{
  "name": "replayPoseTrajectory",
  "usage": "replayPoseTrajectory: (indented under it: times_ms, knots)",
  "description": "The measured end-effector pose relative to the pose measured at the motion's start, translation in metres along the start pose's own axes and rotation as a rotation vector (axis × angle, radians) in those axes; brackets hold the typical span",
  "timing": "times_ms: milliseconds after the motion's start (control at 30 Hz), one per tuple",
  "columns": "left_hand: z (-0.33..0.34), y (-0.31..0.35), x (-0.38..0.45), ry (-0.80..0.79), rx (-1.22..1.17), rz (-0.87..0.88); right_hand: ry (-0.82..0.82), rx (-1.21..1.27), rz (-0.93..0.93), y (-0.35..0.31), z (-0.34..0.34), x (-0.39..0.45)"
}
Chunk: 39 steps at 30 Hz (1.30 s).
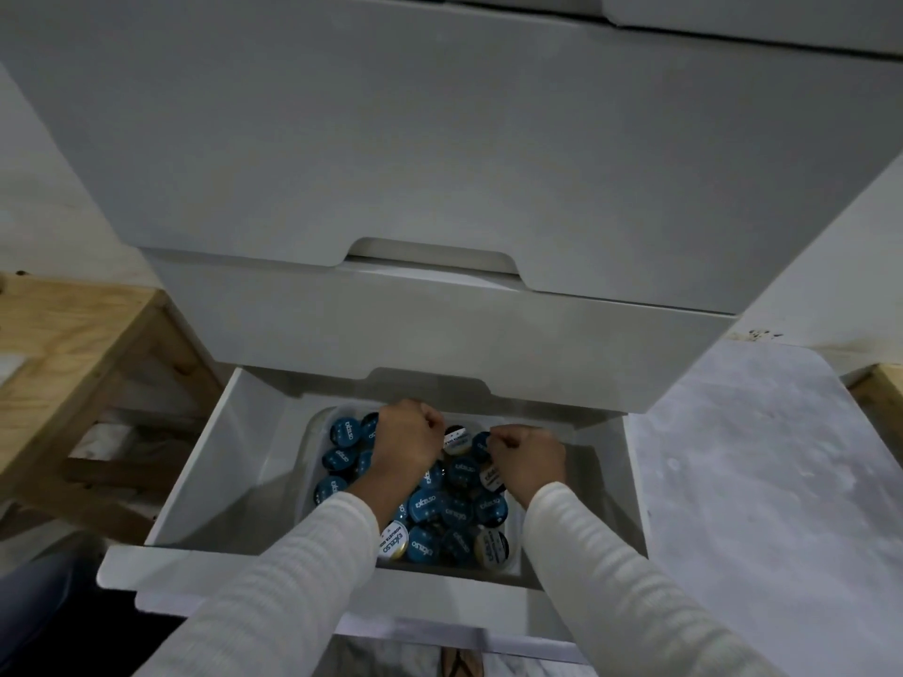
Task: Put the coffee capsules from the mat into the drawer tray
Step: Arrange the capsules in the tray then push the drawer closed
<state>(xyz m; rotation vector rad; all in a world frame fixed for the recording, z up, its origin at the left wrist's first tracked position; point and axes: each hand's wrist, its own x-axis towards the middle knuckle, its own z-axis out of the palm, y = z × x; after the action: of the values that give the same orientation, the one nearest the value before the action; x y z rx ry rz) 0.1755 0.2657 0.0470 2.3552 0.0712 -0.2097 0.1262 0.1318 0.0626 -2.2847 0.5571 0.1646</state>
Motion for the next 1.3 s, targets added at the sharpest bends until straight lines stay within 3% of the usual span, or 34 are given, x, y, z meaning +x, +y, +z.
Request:
replayPoseTrajectory:
  times_ms: [100,300,500,767,1000,1300]
  knots:
    - [-0.011,0.007,-0.010,-0.019,0.052,0.057,0.000,-0.089,-0.076,-0.007,-0.003,-0.006]
    - [-0.043,0.004,-0.069,0.195,0.041,0.216,0.148,-0.198,-0.224,-0.016,-0.008,-0.059]
    - [-0.070,-0.032,-0.164,0.387,-0.084,0.341,0.354,-0.151,-0.265,-0.006,0.006,-0.146]
    - [-0.066,-0.096,-0.243,0.483,-0.109,0.349,0.537,-0.111,-0.258,0.035,0.061,-0.235]
    - [-0.048,-0.134,-0.236,0.513,0.069,0.277,0.606,-0.157,-0.221,0.067,0.100,-0.237]
    - [-0.007,-0.162,-0.175,0.611,-0.103,0.153,0.824,-0.013,-0.182,0.090,0.137,-0.176]
